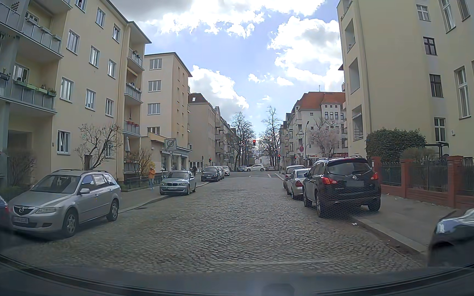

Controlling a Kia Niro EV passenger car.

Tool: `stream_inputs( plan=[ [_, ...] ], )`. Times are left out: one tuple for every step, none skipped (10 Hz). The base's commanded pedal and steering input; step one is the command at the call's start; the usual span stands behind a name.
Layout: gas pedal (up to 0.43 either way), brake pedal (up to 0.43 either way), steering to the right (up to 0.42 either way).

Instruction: Follow the waypoints while adhering to traffic rules and regulations

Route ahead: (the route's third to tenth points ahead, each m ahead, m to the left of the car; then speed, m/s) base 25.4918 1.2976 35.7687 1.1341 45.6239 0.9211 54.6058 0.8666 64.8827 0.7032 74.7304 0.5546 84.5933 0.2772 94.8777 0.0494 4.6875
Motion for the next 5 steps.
stream_inputs(
  plan=[
    [0.087,0.030,-0.016],
    [0.098,0.030,-0.016],
    [0.098,0.030,-0.016],
    [0.110,0.030,-0.012],
    [0.110,0.030,-0.005]
  ],
)
